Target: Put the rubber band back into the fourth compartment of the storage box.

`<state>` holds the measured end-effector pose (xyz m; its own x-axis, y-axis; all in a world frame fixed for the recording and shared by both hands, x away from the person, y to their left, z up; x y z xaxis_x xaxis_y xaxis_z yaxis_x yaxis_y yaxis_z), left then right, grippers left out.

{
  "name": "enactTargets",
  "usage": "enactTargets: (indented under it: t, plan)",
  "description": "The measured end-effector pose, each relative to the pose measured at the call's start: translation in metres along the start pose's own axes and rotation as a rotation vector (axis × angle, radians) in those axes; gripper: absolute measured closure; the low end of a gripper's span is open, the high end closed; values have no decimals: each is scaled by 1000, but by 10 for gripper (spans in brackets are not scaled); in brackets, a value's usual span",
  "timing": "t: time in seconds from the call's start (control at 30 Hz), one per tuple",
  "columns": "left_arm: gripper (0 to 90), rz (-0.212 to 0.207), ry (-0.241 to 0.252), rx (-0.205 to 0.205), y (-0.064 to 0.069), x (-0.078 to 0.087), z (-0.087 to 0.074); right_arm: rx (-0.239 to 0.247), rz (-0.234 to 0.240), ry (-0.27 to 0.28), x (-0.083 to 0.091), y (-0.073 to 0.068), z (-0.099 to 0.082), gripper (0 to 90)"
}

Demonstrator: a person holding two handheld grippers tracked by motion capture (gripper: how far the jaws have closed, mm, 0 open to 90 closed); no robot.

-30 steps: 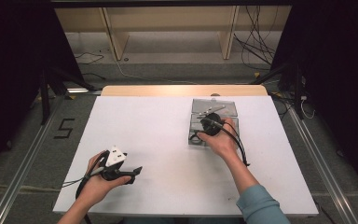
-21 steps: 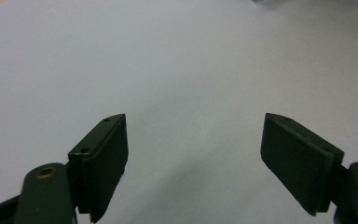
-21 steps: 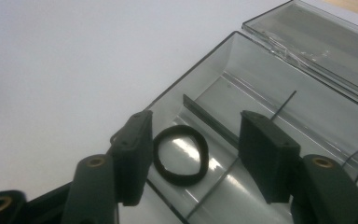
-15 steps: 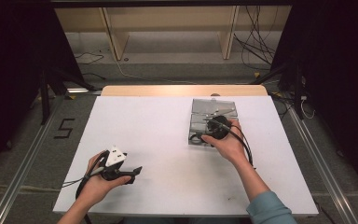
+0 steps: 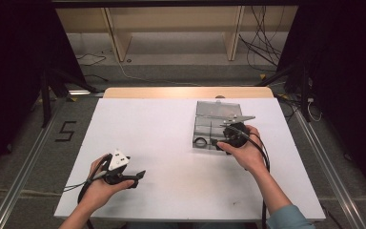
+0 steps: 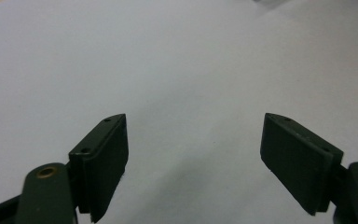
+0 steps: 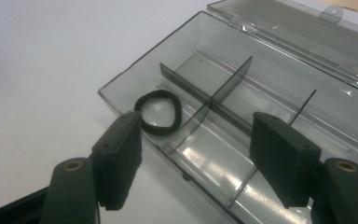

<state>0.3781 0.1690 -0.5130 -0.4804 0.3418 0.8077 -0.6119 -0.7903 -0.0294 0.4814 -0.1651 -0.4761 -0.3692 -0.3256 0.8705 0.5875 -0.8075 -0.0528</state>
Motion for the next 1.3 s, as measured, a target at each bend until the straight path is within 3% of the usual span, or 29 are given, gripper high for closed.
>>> enactTargets:
  t: [0.47,0.93,1.3]
  plan:
    - [230,1,-2,2,-1,0,0,-7,-1,22,10,6,-21,332]
    - [230,2,-6,0,0,-1,-1,4,3,47,21,15,-59,317]
    - [230,0,-7,-4,0,-1,-1,12,9,71,21,12,-79,307]
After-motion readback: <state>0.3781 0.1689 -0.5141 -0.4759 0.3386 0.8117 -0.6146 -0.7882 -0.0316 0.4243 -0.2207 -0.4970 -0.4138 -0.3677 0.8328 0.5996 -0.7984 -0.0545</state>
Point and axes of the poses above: each handheld gripper's, and its own axes: x roughly backward along the jaws, z roughly out of its top, y roughly to its right, the point moved 6 cm from there along -x, roughly forward along the jaws, and after that the axes turned 15 degrees about -y, right-handed, at the moved point
